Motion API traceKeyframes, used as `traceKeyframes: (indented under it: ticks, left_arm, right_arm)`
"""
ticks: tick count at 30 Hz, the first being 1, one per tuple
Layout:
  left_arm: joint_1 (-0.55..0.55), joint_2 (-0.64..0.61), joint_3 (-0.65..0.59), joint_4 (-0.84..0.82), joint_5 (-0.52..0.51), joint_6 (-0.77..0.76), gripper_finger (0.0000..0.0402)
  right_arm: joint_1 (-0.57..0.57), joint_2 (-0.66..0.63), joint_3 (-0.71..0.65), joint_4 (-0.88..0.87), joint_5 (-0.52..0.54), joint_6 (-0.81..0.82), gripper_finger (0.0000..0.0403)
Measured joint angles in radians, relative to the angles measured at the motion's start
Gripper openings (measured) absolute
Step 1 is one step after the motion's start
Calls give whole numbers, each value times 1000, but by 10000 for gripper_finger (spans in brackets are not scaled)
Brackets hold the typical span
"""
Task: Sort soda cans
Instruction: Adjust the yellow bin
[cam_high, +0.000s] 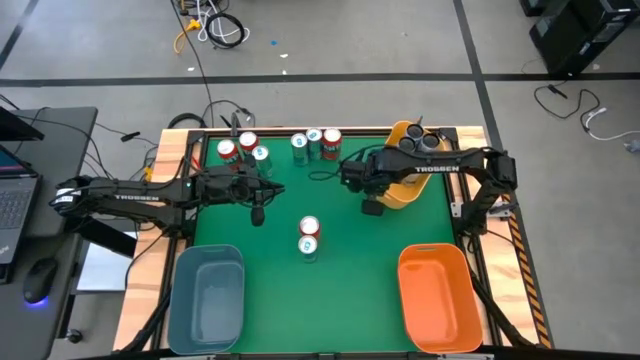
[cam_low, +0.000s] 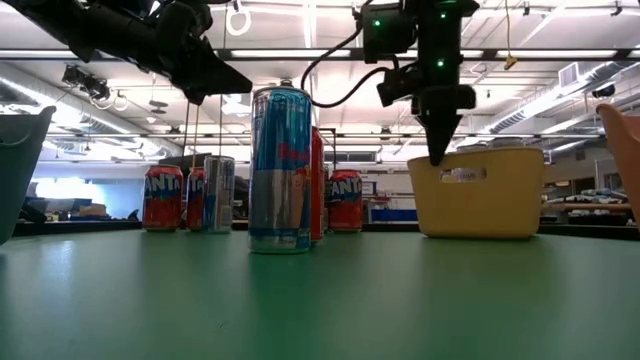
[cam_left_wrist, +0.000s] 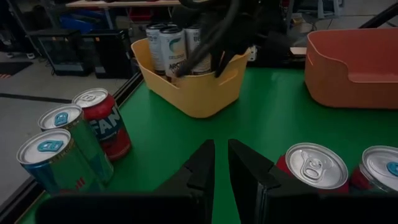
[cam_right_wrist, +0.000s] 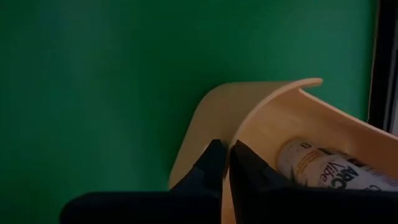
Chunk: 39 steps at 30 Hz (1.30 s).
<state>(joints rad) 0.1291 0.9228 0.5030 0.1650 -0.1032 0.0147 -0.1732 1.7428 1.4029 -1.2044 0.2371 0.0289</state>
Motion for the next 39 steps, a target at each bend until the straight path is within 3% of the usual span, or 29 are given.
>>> traceKeyframes:
  ticks: [9,14,25,30,35,39]
  left_arm:
    - [0,0,0,0,0,-1,50]
    - [0,0,0,0,0,-1,50]
    - [0,0,0,0,0,3,50]
    - [0,0,0,-10,0,4,50]
    - [0,0,0,-27,-1,5,50]
    - [0,0,0,-31,-1,7,50]
  right_arm:
    - [25,0,-1,-111,0,-38,9]
    - [32,2,-3,-110,-7,49,23]
    - [42,6,108,-138,76,279,153]
    - [49,5,181,-191,35,384,203]
    - [121,-10,173,-238,-31,470,188]
    - [196,-17,121,-253,-44,562,125]
